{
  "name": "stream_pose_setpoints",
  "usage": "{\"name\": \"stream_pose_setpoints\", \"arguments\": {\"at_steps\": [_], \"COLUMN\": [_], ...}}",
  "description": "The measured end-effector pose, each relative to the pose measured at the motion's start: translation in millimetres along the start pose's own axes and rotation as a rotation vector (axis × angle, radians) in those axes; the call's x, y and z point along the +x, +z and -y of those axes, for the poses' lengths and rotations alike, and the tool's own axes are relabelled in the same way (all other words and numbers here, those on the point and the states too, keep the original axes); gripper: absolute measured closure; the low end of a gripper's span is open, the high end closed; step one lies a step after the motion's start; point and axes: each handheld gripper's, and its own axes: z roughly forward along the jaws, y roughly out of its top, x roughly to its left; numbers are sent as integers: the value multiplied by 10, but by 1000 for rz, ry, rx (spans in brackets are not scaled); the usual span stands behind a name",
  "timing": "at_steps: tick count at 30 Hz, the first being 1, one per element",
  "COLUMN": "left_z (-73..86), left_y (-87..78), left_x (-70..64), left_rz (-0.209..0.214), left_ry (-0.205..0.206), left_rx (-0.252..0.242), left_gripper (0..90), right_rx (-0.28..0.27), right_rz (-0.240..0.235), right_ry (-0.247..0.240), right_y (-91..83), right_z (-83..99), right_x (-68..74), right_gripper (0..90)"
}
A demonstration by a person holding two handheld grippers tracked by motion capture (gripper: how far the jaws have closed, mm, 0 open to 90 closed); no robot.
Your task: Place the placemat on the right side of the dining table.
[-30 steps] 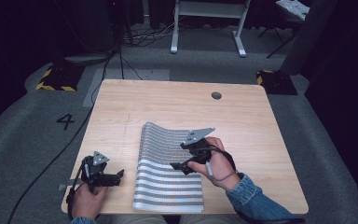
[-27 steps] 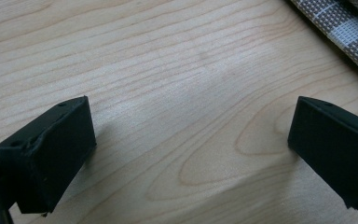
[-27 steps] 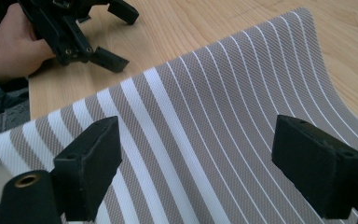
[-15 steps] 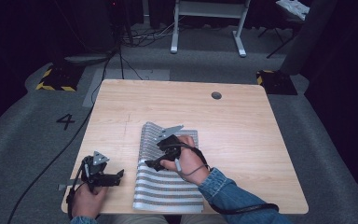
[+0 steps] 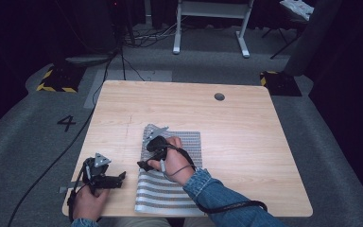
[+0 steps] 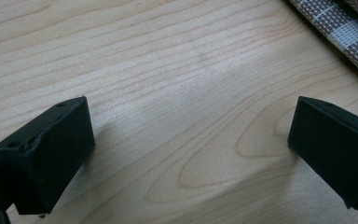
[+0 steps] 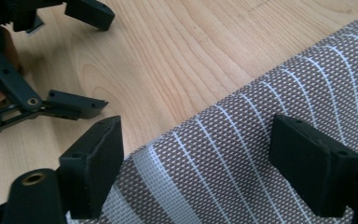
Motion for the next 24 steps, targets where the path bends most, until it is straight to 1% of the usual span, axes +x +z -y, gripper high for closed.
{"name": "stream_pose_setpoints", "arguments": {"at_steps": [1, 2, 4, 5, 6, 7, 8, 9, 11, 12, 13, 14, 15, 16, 17, 18, 19, 20, 21, 23, 24], "left_z": [0, 0, 0, 0, 0, 0, 0, 0, 0, 0, 0, 0, 0, 0, 0, 0, 0, 0, 0, 0, 0], "left_y": [0, 0, 1, 1, 0, 0, 1, 0, 0, 1, 0, 1, 1, 1, 1, 1, 0, 0, 0, 0, 0], "left_x": [-1, -1, -1, -1, 0, 0, -1, 0, -1, -2, -1, -1, -1, -1, -1, -1, 0, -1, -1, -2, 0], "left_rz": [0, 0, 0, 0, 0, 0, 0, 0, 0, 0, 0, 0, 0, 1, 1, 0, 0, 0, 0, -1, 0], "left_ry": [-1, -1, -2, -2, 0, -1, -2, 0, -1, -2, -1, -2, -2, -2, -2, -2, 0, -2, -1, -2, 0], "left_rx": [-1, -1, -1, -2, 0, 0, -1, 0, 0, -2, -1, -1, -1, -1, -1, -1, 0, -1, -1, 0, 0], "left_gripper": [3, 3, 3, 3, 3, 3, 3, 3, 3, 3, 3, 3, 3, 3, 3, 3, 3, 3, 3, 3, 3], "right_rx": [0, 7, 9, 1, 1, 4, -8, -12, 1, -9, -8, -7, 7, -3, -3, 14, 19, 14, 20, 16, 9], "right_rz": [4, 3, 1, -10, -8, -10, -18, -20, -19, -20, -18, -9, 3, 0, 0, 4, 18, 26, 34, 50, 43], "right_ry": [3, 17, 55, 55, 61, 80, 66, 66, 85, 64, 61, 68, 80, 50, 50, 66, 85, 72, 86, 65, 74], "right_y": [14, 22, 36, 47, 52, 47, 50, 49, 48, 62, 68, 72, 69, 85, 85, 85, 101, 115, 124, 148, 155], "right_z": [4, 10, 29, 39, 50, 55, 56, 55, 53, 56, 57, 62, 67, 69, 69, 69, 75, 77, 79, 96, 101], "right_x": [-5, -9, -15, -28, -39, -37, -56, -63, -51, -57, -45, -29, -14, -23, -23, -6, 21, 29, 53, 48, 49], "right_gripper": [167, 158, 156, 157, 159, 159, 161, 167, 169, 169, 168, 168, 165, 159, 159, 161, 157, 156, 155, 157, 161]}}
